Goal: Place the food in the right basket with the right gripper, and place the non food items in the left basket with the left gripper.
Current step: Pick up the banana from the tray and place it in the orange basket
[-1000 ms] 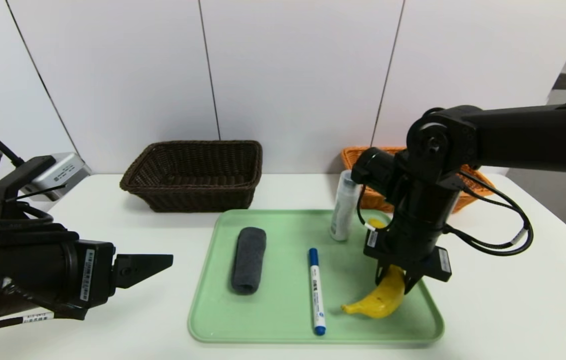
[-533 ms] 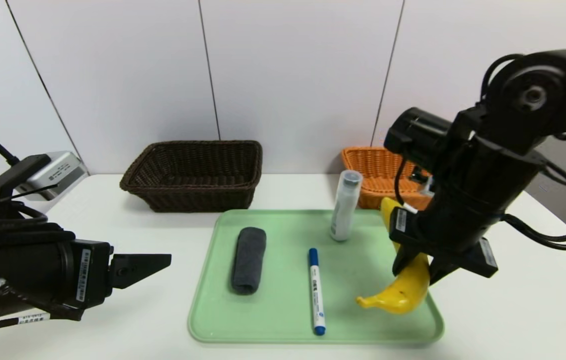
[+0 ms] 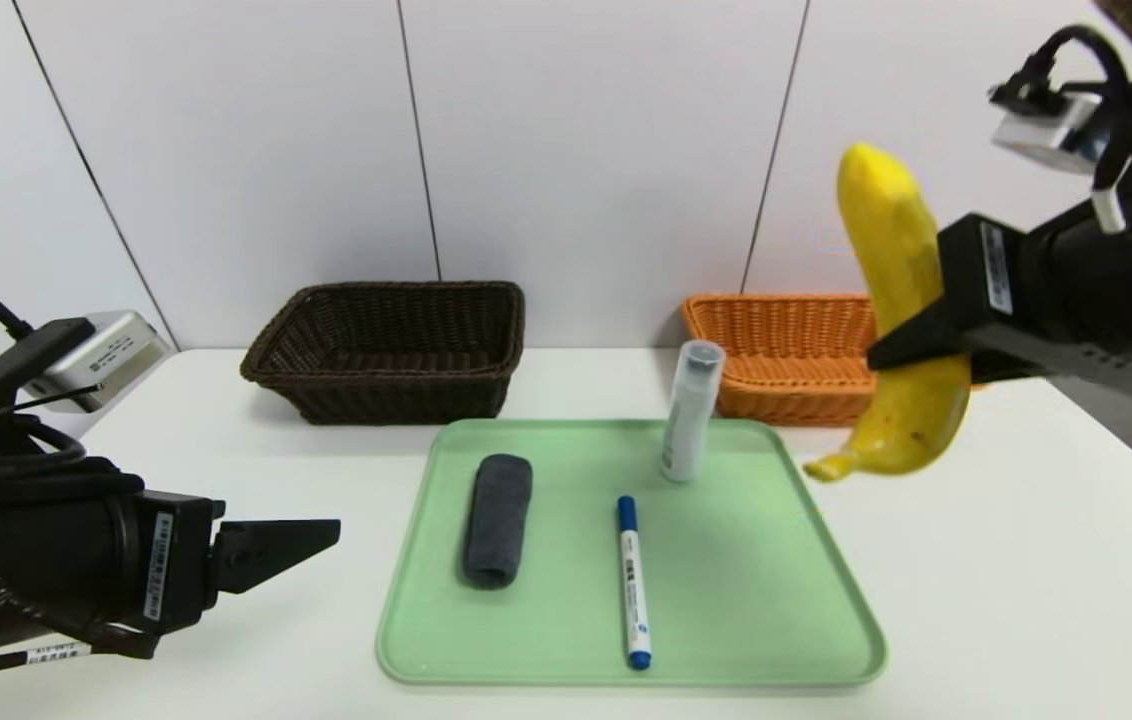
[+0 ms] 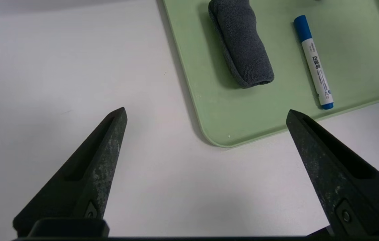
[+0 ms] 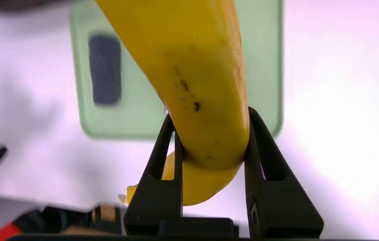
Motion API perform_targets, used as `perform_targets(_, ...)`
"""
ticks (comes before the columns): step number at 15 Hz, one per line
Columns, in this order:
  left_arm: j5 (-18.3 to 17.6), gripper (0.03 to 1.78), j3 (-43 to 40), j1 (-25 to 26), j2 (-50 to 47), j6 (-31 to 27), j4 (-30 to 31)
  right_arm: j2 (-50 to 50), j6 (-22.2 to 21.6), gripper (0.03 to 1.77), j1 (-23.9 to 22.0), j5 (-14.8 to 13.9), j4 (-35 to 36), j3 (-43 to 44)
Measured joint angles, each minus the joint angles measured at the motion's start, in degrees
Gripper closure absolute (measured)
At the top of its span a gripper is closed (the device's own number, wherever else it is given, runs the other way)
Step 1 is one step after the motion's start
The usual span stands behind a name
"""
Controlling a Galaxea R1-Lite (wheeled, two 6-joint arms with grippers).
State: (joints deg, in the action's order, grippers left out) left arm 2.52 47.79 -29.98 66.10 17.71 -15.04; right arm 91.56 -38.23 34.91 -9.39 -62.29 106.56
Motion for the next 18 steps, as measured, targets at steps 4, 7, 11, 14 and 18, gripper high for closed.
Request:
perform_targets(4,0.0,0.12,-0.3,-0.4,-0.4,0.0,0.0,0.6,7.2,1.3,-7.1,-3.0,13.5,0.6)
perform_targets(7,0.0,0.12,-0.4,-0.5,-0.8,-0.1,0.0,4.8,6.9,1.3,-11.6,-3.3,18.6,0.8)
perform_targets(11,0.0,0.12,-0.5,-0.6,-1.1,-0.1,-0.1,12.5,3.1,1.3,-16.2,-3.9,24.4,0.8)
perform_targets(14,0.0,0.12,-1.0,-0.6,-1.3,0.0,-0.1,18.4,-4.2,1.3,-18.7,-4.6,26.4,2.8)
perform_targets(18,0.0,0.12,-1.8,-0.6,-1.4,-0.1,0.0,23.8,-15.3,1.3,-21.2,-3.0,26.5,3.8)
